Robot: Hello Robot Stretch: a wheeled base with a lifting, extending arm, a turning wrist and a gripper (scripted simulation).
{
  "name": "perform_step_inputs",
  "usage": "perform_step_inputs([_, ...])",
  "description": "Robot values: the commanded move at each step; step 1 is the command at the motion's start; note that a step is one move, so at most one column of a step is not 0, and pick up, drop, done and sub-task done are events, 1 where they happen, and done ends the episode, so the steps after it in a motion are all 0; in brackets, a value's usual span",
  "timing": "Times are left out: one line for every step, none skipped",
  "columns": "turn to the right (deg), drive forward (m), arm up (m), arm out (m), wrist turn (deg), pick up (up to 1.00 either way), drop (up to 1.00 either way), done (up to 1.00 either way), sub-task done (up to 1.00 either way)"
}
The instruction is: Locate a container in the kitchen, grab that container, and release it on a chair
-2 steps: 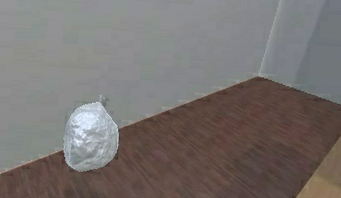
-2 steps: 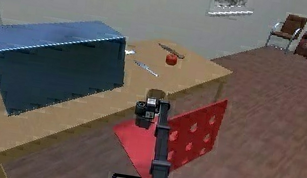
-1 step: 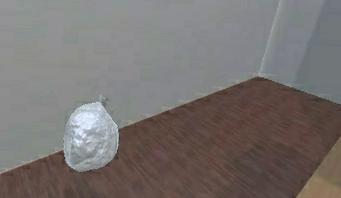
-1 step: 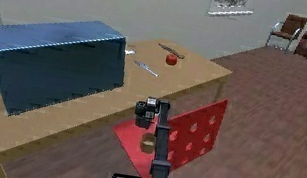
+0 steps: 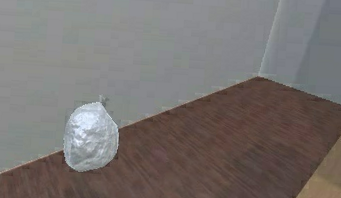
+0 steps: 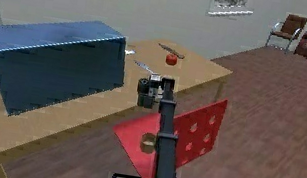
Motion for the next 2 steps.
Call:
perform_step_inputs([0.0,0.0,0.0,-0.08,0.0,0.0,0.0,0.0,0.0])
perform_step_inputs([0.0,0.0,0.0,0.0,0.0,0.0,0.0,1.0,0.0])
